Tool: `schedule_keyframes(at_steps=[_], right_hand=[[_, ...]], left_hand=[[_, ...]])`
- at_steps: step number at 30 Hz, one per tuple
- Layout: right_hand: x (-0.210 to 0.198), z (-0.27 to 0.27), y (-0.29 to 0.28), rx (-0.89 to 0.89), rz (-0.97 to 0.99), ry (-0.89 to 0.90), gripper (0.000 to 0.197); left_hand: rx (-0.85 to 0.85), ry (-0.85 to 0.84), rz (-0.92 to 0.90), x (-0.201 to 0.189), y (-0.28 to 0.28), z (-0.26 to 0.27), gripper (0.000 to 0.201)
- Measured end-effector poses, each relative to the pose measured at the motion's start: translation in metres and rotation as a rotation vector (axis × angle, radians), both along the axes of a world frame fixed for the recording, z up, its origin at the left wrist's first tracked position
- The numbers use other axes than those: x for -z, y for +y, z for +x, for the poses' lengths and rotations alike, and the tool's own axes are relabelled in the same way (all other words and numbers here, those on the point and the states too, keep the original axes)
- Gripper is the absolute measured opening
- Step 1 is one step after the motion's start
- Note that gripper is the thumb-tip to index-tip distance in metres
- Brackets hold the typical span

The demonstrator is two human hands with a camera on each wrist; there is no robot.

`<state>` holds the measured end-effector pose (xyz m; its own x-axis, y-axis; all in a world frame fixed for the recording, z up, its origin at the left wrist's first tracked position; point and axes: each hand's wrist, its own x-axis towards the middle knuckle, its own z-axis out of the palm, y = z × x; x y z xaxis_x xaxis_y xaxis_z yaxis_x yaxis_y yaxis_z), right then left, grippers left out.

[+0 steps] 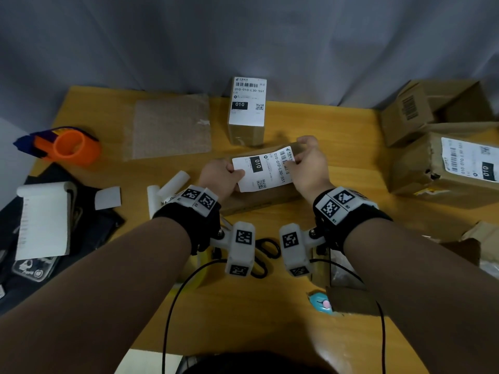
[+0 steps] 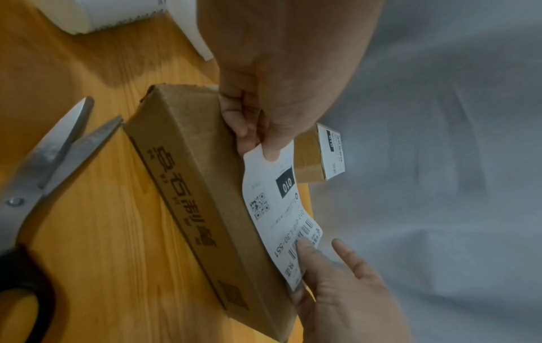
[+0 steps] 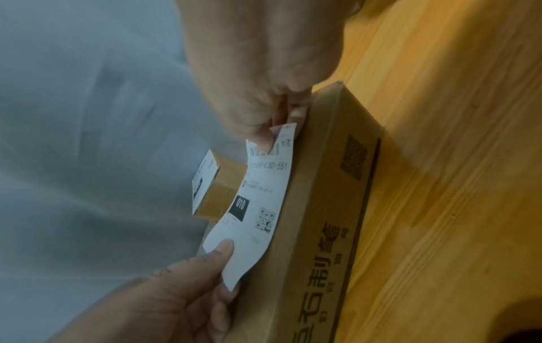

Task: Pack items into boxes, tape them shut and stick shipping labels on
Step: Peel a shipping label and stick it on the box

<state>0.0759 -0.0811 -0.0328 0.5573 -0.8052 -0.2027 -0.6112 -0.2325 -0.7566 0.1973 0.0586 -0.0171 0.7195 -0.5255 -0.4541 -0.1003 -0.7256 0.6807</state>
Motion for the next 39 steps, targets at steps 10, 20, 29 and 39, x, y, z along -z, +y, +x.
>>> schedule_keyframes(at_steps=[10,20,29,39], right_hand=[[0.002,0.004,0.002,-0.019,-0.037,0.059,0.048],[-0.006,0.000,0.008,-0.099,-0.235,0.227,0.055],[0.006,-0.002,0.044,-0.810,-0.400,0.569,0.079],[0.010,0.005,0.052,-0.850,-0.520,0.735,0.131]], left_hand=[[0.060,-0.035,0.037,-0.001,-0.003,0.000,0.019],[0.108,-0.067,0.090,-0.007,-0.005,-0.002,0.020],[0.099,-0.043,0.061,-0.011,-0.004,-0.003,0.016],[0.137,-0.025,0.059,-0.006,-0.004,0.001,0.022]])
